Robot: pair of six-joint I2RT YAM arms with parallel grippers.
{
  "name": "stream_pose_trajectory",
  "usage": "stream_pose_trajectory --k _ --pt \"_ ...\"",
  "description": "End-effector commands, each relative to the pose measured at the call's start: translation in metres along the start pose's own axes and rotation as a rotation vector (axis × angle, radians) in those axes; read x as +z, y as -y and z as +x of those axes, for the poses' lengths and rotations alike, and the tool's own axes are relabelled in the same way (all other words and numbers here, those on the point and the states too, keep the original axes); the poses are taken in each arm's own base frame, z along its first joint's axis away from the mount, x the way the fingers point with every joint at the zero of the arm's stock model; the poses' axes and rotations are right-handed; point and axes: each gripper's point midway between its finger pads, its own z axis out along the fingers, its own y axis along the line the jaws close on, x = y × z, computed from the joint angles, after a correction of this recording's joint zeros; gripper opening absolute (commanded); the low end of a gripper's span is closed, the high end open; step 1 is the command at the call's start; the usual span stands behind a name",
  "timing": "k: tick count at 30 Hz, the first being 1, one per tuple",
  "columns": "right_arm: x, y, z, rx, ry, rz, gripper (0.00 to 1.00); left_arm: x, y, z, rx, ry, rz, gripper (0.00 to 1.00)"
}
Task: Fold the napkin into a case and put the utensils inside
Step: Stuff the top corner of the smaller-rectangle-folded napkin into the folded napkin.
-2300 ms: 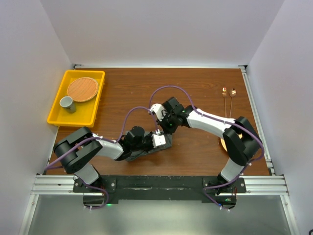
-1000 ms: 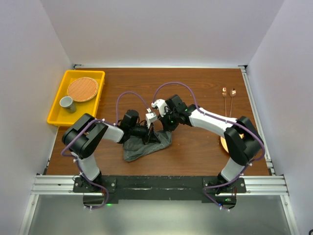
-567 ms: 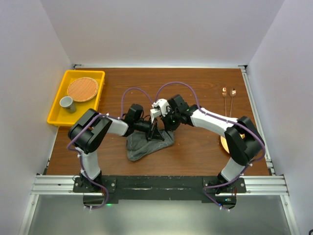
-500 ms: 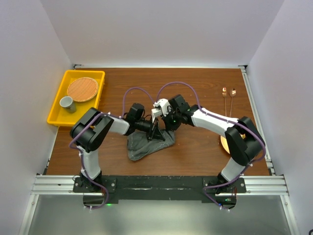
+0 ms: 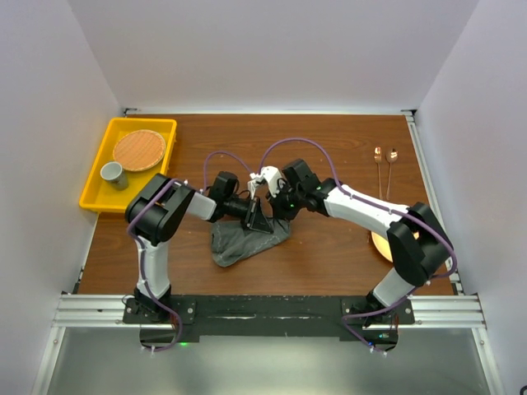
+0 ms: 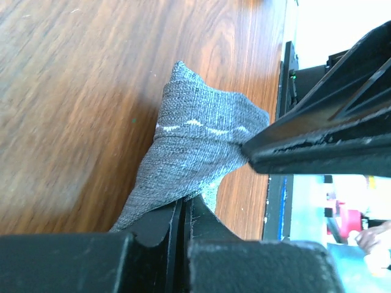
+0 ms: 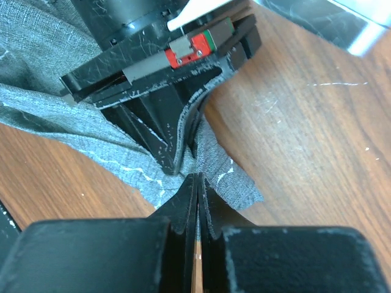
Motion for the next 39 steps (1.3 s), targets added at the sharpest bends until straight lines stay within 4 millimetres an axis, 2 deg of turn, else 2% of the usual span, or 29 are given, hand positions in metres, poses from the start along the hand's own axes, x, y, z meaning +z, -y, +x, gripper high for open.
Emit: stream_pose_trajectory --k 1,5,14,17,21,24,30,33,39 --pt "-0.007 -0.006 -0.011 -0.051 0.059 -0.036 0.0 -0.001 -0.013 0.0 -0.063 0.014 -0.036 0.0" --pt "-0.002 -0.01 -0.01 -0.075 0.054 -0.069 0.0 -0.002 0.0 -0.015 -0.051 0.022 -0.007 0.0" --pt "0.004 -0.01 -0.007 -0.106 0.041 -0.087 0.0 0.002 0.005 -0.032 -0.09 0.025 0.01 0.0" --pt "0.008 -0.007 0.0 -0.104 0.019 -0.072 0.0 0.004 -0.001 -0.032 -0.127 0.018 -0.003 0.0" --pt "0.025 0.009 0.016 -0.082 -0.062 -0.016 0.0 0.007 -0.013 -0.027 -0.173 0.005 -0.029 0.0" --pt "0.033 0.012 0.025 -0.078 -0.102 -0.009 0.0 0.007 -0.021 -0.027 -0.186 0.006 -0.054 0.0" --pt "0.044 0.019 0.04 -0.057 -0.156 0.015 0.0 0.005 -0.023 -0.031 -0.241 0.032 -0.052 0.0" --pt "0.047 0.022 0.046 -0.048 -0.175 0.028 0.0 0.001 -0.019 -0.036 -0.238 0.053 -0.049 0.09" --pt "0.049 0.027 0.06 -0.032 -0.217 0.059 0.0 -0.01 -0.011 -0.047 -0.259 0.097 -0.045 0.18"
